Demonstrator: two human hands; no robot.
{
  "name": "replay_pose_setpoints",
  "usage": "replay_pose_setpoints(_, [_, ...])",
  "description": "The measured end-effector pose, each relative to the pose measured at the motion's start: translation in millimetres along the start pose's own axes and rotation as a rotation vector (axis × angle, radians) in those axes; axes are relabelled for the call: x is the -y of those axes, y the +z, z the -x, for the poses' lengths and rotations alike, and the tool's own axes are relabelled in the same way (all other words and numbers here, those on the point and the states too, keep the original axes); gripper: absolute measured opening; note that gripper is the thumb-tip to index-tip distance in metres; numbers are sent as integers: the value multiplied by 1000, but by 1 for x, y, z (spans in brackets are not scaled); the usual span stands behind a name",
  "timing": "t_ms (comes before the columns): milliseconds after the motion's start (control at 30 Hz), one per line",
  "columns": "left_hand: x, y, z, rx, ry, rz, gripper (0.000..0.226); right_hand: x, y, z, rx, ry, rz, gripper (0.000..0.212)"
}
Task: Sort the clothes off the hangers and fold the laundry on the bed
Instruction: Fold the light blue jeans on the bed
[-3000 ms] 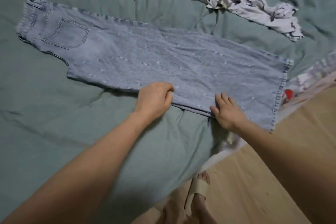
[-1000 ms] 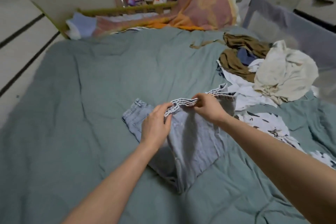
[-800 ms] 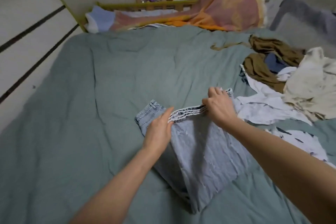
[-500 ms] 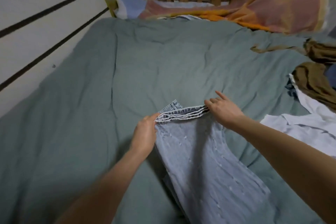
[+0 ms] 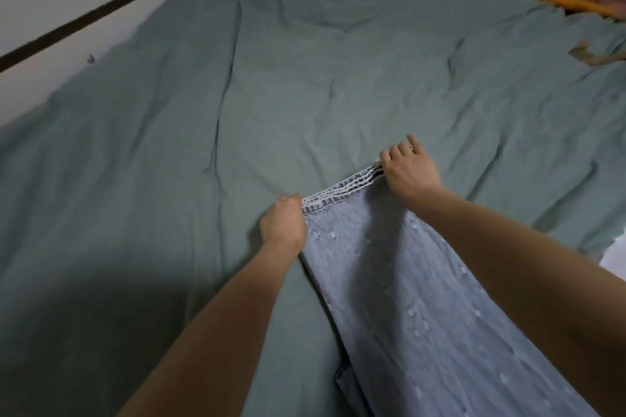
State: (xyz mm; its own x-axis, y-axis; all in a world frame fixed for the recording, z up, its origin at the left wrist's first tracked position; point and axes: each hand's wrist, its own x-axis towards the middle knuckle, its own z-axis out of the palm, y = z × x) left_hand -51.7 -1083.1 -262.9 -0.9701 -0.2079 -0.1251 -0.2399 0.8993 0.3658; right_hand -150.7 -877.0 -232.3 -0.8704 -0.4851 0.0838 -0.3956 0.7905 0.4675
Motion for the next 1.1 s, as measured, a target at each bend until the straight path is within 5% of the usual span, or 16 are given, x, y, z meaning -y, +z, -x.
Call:
replay_pose_setpoints(167, [-10, 20, -21, 52, -67, -260, 32, 0, 43, -12, -23, -25, -100, 44])
replay_pose_setpoints(300, [-24, 38, -34, 32, 63, -175, 41, 0, 59, -16, 321, -105, -321, 59])
replay_pose_setpoints(433, [-31, 54, -45, 135, 195, -118, 83, -7, 56, -19, 338, -286, -296, 86])
replay_pose_setpoints(500, [-28, 59, -51, 181, 112, -126, 92, -4, 54, -23, 316, -341, -286, 84])
replay_pose_setpoints(700, [-32, 39, -58, 334, 79, -131, 54, 11, 38, -3, 243, -270, -274, 64])
replay_pose_setpoints(833, [-52, 3, -25, 179, 324, -187, 41, -7, 8, 25, 79, -224, -371, 26])
replay_pose_setpoints(1100, [-128, -143, 51, -49, 526, -257, 47, -96, -139, 84, 57, -126, -436, 27])
